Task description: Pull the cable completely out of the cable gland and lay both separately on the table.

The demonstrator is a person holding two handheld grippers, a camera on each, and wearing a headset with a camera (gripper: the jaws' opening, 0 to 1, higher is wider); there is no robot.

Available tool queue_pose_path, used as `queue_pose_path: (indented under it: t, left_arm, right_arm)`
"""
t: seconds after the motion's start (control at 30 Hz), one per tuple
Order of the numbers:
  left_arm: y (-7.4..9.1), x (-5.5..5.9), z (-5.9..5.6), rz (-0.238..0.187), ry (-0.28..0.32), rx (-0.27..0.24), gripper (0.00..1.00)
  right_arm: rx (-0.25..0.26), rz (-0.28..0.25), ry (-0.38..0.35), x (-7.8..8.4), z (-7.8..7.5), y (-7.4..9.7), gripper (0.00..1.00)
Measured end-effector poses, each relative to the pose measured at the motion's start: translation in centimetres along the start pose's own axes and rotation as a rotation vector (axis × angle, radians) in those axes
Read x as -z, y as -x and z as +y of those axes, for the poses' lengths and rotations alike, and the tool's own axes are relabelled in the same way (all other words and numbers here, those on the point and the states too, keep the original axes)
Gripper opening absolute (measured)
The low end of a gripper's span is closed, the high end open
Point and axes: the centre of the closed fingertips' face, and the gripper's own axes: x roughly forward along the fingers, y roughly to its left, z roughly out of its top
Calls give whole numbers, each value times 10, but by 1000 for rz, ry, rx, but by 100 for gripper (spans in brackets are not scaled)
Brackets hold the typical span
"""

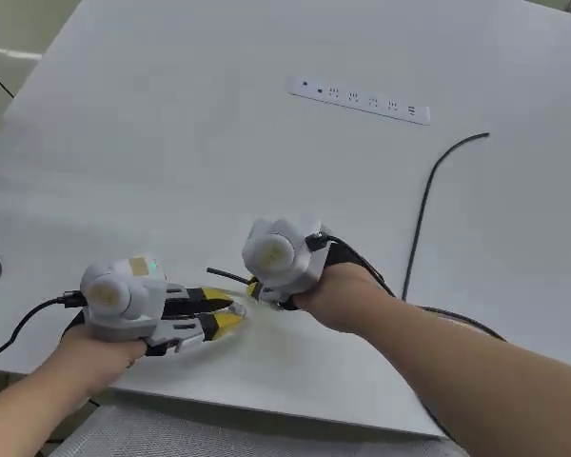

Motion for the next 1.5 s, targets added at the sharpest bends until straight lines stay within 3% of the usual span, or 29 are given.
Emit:
queue_pose_path:
  t: [0.47,0.77,0.93,1.5]
  left_arm:
    - [5,6,7,18,-4,-6,16]
    - [7,14,11,63,-43,-30,16]
    - [7,13,13,59,-55,-42,16]
    - [10,13,14,104,-96,-59,16]
  right_arm:
    - [-7,7,-9,3,-2,-5,0]
    - [5,4,36,3,-2,-5,0]
    - [10,8,52,2,-3,-5,0]
    - [43,13,96,4,-5,-1,7]
